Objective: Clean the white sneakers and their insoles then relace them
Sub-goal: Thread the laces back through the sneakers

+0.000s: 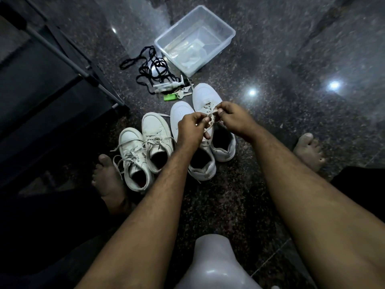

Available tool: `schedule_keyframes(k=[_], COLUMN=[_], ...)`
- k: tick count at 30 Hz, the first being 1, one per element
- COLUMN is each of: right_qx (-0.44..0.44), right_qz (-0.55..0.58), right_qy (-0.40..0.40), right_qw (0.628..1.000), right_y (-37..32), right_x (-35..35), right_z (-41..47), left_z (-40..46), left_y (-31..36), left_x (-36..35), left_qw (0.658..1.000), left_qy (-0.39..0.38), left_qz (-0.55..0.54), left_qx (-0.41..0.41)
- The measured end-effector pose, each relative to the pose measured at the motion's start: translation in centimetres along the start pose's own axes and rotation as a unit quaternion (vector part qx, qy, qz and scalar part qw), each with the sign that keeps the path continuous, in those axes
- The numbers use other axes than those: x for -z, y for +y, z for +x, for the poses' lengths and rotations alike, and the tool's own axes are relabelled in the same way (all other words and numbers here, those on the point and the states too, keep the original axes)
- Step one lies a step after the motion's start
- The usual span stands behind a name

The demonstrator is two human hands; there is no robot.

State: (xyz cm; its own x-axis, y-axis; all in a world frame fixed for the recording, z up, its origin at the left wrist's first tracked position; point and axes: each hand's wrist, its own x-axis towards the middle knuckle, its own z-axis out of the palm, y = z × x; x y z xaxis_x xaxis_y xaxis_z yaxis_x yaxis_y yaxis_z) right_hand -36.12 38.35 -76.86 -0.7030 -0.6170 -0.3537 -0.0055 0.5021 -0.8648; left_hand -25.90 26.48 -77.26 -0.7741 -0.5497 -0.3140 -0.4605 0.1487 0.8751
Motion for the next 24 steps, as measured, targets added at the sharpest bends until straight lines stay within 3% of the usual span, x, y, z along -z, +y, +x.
schedule_keyframes(k=[6, 10, 17, 19, 24], right_qx=[0.038, 0.028, 0.013, 0.004, -0.004], right_qz=[-0.09, -0.112, -0.063, -0.075, -0.099], right_qy=[0.003, -0.026, -0.109, -0.095, 0.037], right_qw=[0.995, 0.993, 0.992, 0.993, 0.994], right_y=[-1.6, -1.5, -1.3, -1.1, -1.0], right_x=[-0.7, 0.5, 1.7, 1.6, 1.2], right_z=[-0.1, 0.6, -0.1, 0.1, 0.6], left_z=[-0.6, -1.1, -1.6, -1.7, -1.1], left_y=[1.3, 0.8, 1.5, 1.6, 1.2], left_x=[0.0, -0.1, 0.3, 0.2, -0.2], left_qw=[0.996, 0.995, 0.997, 0.998, 0.999], left_qy=[0.032, 0.067, 0.031, 0.026, 0.017], left_qz=[0.073, 0.059, 0.04, 0.04, 0.048], left_qx=[-0.049, -0.049, -0.05, -0.051, 0.001])
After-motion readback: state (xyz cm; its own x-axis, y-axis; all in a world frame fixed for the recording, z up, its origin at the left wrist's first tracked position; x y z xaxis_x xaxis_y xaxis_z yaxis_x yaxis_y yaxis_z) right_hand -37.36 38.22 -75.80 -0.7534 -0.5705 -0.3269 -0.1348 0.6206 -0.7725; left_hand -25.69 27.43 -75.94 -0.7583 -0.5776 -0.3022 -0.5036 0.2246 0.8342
